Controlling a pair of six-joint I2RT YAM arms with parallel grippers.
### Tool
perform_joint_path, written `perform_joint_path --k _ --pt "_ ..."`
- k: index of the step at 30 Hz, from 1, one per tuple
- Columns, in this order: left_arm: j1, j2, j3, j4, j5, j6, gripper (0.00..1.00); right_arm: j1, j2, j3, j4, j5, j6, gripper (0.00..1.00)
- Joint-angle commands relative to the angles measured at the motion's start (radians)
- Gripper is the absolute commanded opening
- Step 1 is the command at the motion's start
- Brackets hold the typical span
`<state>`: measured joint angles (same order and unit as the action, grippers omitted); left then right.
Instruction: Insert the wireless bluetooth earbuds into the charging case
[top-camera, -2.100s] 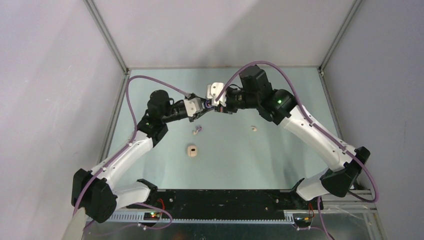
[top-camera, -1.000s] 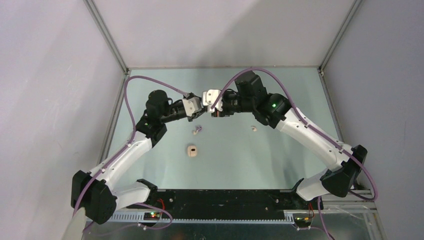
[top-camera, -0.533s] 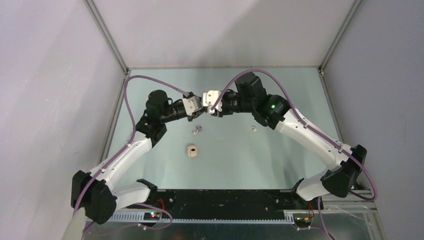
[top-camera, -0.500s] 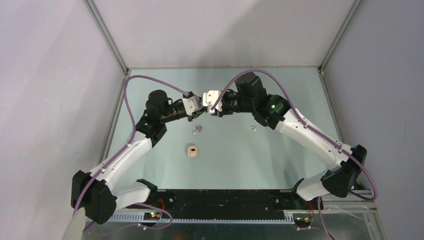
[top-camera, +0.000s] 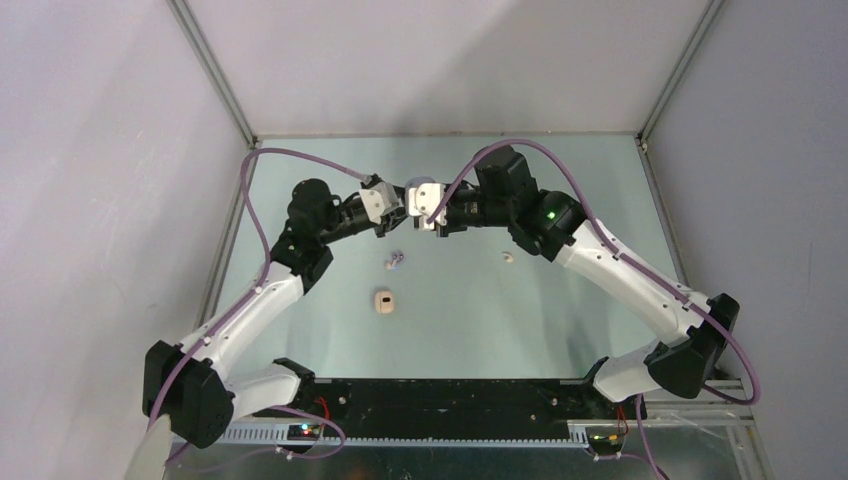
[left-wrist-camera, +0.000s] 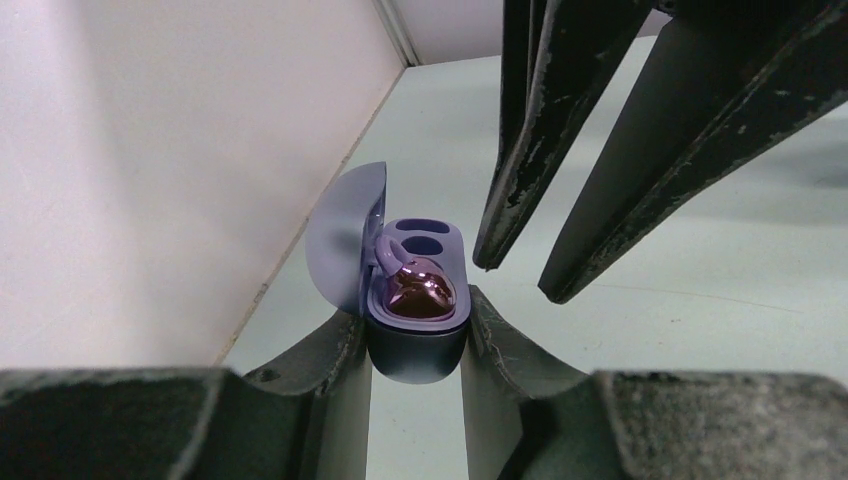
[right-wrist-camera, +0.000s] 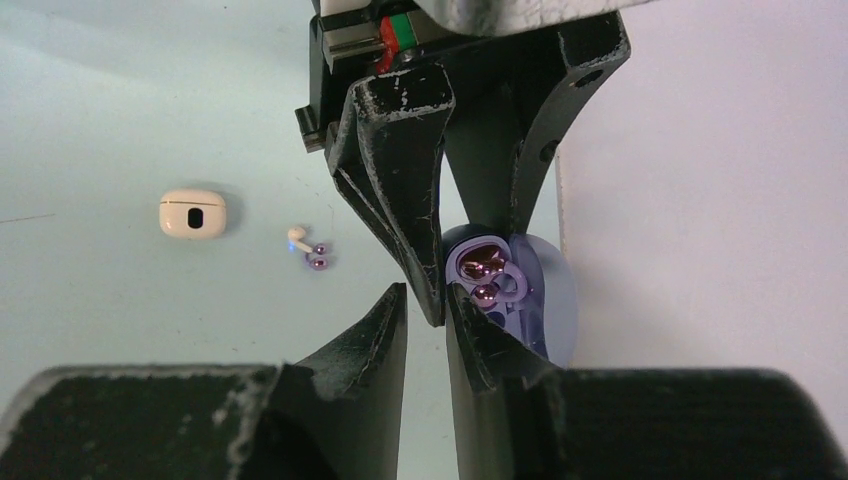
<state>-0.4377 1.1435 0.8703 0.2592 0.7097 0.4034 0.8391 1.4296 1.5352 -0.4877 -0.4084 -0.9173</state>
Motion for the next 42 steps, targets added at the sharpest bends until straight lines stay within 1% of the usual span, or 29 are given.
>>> perform_joint_path --k 1,8,17,20,25,31,35,39,42 --pt "0.005 0.001 0.025 0.052 -0.002 -0.021 0.0 0.002 -0.032 -0.006 0.026 -0.012 0.012 0.25" --pt "0.005 -0.003 0.021 0.035 0.028 0.0 0.0 -0.001 -0.027 -0.021 0.076 0.01 0.016 0.24" --pt "0.005 -0.004 0.027 -0.008 0.066 0.05 0.0 -0.004 -0.008 -0.026 0.117 -0.002 0.024 0.24" --pt "0.005 -0.006 0.027 -0.021 0.072 0.078 0.0 -0.005 -0.002 -0.025 0.113 -0.005 0.025 0.24" --pt "0.005 -0.002 0.029 -0.014 0.064 0.078 0.0 -0.007 0.014 -0.022 0.082 -0.021 0.034 0.24" --pt "0.005 0.004 0.022 0.028 0.048 0.035 0.0 -0.017 0.028 -0.013 0.039 -0.054 0.048 0.18" --pt "0.004 0.004 0.019 0.038 0.048 0.023 0.0 -0.019 0.035 -0.012 0.034 -0.077 0.059 0.12" --pt "0.005 0.002 0.018 0.039 0.045 0.021 0.0 -0.018 0.038 -0.007 0.039 -0.086 0.06 0.11" --pt "0.005 0.001 0.015 0.031 0.04 0.021 0.0 -0.017 0.027 -0.002 0.037 -0.061 0.056 0.1"
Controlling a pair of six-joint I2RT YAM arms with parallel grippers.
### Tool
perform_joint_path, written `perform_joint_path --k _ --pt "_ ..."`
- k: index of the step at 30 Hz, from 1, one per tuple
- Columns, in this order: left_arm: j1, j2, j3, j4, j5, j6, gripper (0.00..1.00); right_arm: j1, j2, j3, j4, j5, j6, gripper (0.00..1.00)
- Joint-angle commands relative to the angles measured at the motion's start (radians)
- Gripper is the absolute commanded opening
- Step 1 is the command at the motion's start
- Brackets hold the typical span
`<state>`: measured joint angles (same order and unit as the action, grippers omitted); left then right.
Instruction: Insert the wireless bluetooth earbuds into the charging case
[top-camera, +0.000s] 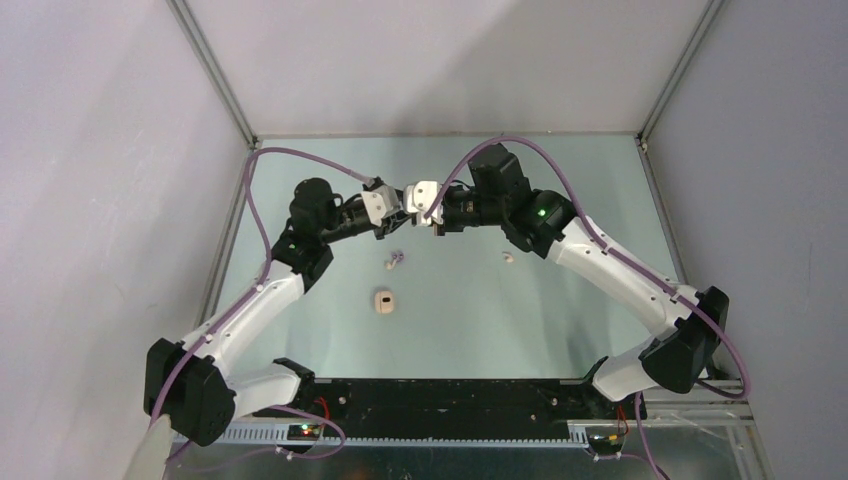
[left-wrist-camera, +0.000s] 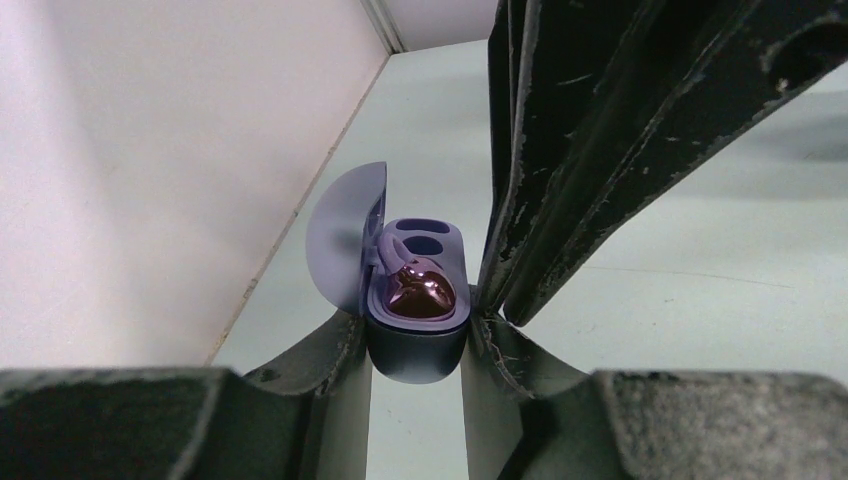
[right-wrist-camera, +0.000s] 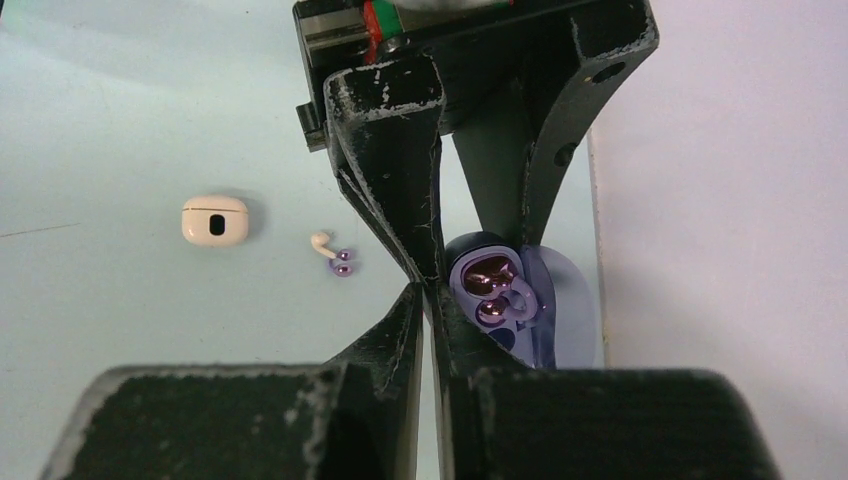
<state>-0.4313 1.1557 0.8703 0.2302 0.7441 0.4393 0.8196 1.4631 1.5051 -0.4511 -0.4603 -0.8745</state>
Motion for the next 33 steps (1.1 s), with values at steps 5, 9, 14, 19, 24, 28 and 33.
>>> perform_joint_path --k 5,9,14,19,24,28,33 --pt "-0.002 -0.017 0.007 0.018 0.006 0.035 0.0 -0.01 -0.048 0.034 -0.029 0.005 -0.038 0.11" --pt "-0.002 -0.008 0.01 0.005 0.013 0.05 0.0 -0.006 -0.057 0.035 -0.044 -0.002 -0.065 0.12" --pt "-0.001 0.002 0.025 -0.026 0.021 0.071 0.0 0.0 -0.056 0.034 -0.025 -0.002 -0.077 0.14" --pt "-0.002 0.0 0.028 -0.048 0.03 0.087 0.0 0.002 -0.051 0.03 0.006 0.007 -0.081 0.16" --pt "-0.002 -0.004 0.03 -0.044 0.038 0.092 0.0 0.004 -0.032 0.027 0.016 0.033 -0.093 0.2" --pt "-0.002 -0.007 0.03 -0.044 0.039 0.093 0.0 0.006 -0.026 0.024 0.023 0.035 -0.086 0.21" --pt "-0.002 -0.01 0.03 -0.032 0.04 0.084 0.0 0.006 -0.015 0.023 0.027 0.033 -0.077 0.25"
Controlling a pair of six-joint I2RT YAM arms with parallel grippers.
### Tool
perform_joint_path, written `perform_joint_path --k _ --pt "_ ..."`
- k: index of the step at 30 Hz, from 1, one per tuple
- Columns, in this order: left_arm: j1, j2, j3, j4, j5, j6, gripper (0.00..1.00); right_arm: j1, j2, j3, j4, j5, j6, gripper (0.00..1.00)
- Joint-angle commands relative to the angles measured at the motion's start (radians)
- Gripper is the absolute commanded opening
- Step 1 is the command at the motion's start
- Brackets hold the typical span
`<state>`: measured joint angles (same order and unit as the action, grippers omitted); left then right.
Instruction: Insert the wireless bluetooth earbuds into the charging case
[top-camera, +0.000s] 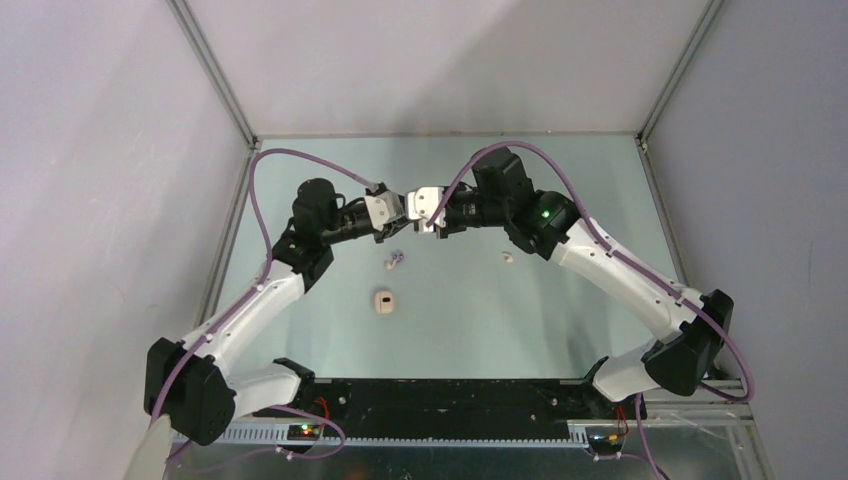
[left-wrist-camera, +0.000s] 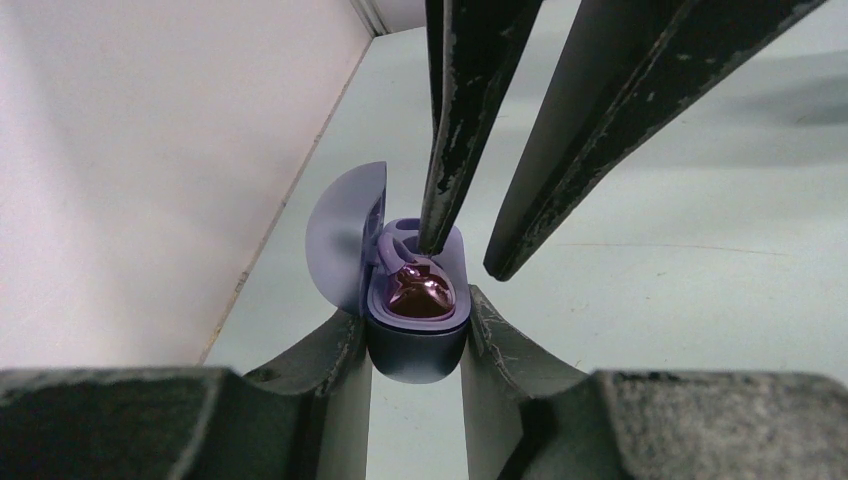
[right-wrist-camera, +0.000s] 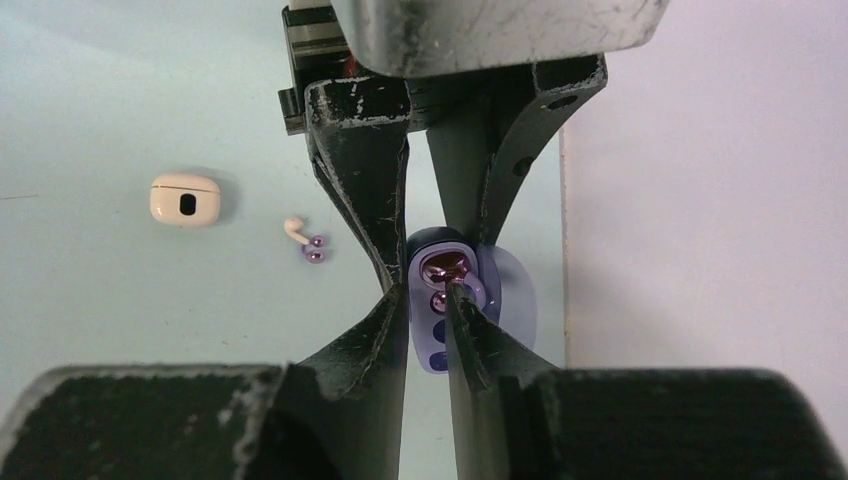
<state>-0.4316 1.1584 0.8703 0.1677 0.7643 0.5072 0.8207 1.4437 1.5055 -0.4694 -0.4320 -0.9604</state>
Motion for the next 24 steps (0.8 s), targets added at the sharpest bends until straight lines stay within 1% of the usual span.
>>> perform_joint_path --k 1,13,18,24 --pt "-0.001 -0.012 0.031 0.033 0.017 0.014 0.0 0.006 0.009 0.023 0.045 0.001 0.01 0.25" --pt "0.001 0.002 0.035 0.132 -0.032 -0.11 0.0 -0.002 0.031 0.033 0.033 -0.056 0.086 0.22" --pt "0.0 0.016 0.035 0.149 -0.037 -0.13 0.0 -0.007 0.03 0.029 0.038 -0.053 0.088 0.22" --pt "0.002 0.028 0.031 0.145 -0.037 -0.121 0.0 -0.02 0.0 0.026 0.013 -0.016 0.069 0.21"
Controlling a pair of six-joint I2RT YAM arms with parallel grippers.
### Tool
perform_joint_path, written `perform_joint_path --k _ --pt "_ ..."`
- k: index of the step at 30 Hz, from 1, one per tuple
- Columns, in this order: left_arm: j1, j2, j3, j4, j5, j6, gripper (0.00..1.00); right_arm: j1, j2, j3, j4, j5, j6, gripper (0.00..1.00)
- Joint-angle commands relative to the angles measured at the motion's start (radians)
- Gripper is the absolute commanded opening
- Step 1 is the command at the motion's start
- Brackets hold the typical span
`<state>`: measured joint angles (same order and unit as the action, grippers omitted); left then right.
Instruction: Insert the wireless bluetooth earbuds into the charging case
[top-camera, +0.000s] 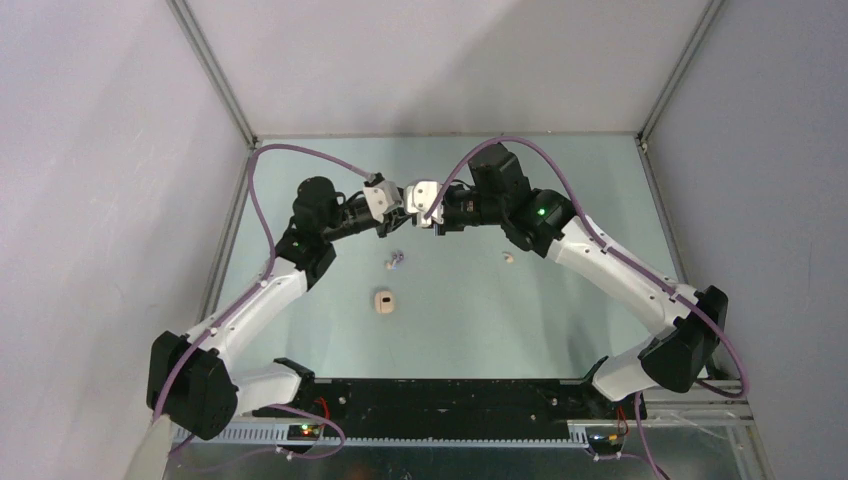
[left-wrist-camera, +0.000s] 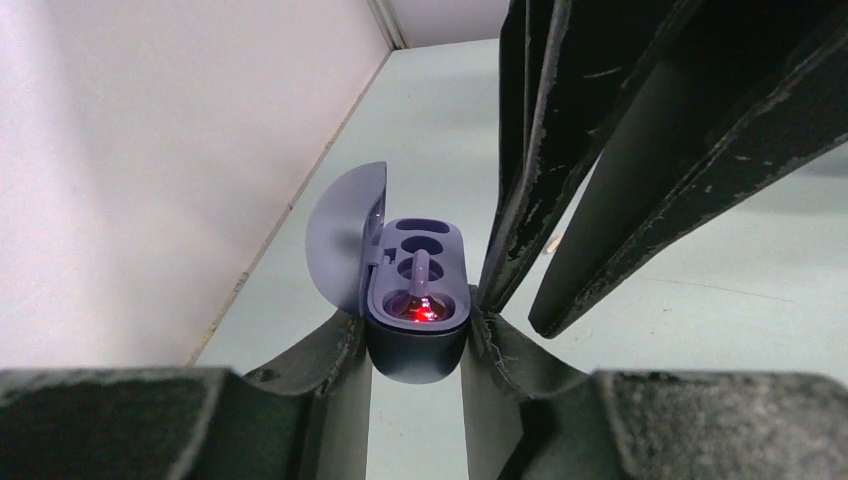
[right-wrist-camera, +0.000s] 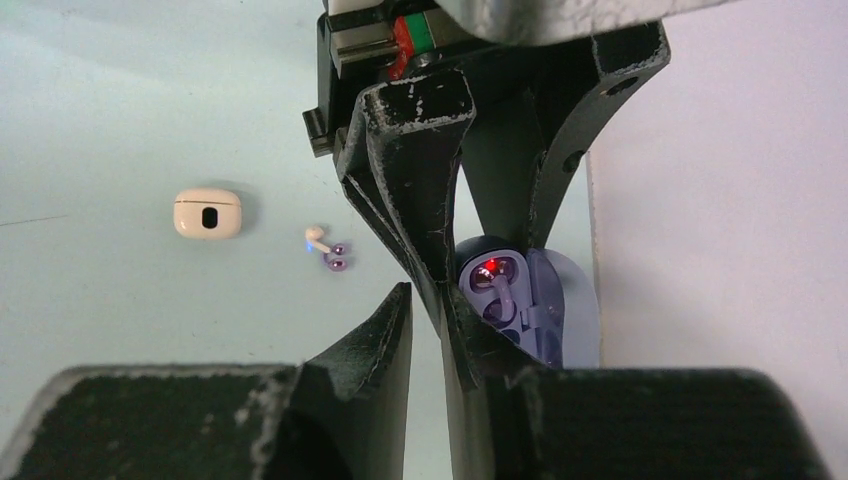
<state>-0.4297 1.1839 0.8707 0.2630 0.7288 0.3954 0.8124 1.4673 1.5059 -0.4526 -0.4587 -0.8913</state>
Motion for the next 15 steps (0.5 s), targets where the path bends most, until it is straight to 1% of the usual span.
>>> perform_joint_path --k 1,7,9,13,14,15 --pt "0.0 0.003 0.031 0.047 -0.001 -0.007 0.0 -0.017 -0.031 0.027 -0.012 0.012 -0.002 0.21" --pt "0.013 0.004 0.03 0.042 -0.053 -0.037 0.0 -0.046 -0.074 0.034 -0.061 -0.005 0.018 0.22" --pt "0.022 -0.003 0.026 0.046 -0.092 -0.069 0.0 -0.066 -0.092 0.013 -0.059 -0.028 0.056 0.26" --pt "0.056 -0.029 0.003 0.04 -0.178 -0.155 0.0 -0.108 -0.116 -0.085 0.013 -0.066 0.167 0.38" --pt "0.073 -0.042 0.0 0.035 -0.197 -0.194 0.0 -0.119 -0.111 -0.108 0.039 -0.074 0.23 0.44" --pt "0.082 -0.048 -0.008 0.029 -0.231 -0.214 0.0 -0.126 -0.09 -0.114 0.044 -0.084 0.262 0.47"
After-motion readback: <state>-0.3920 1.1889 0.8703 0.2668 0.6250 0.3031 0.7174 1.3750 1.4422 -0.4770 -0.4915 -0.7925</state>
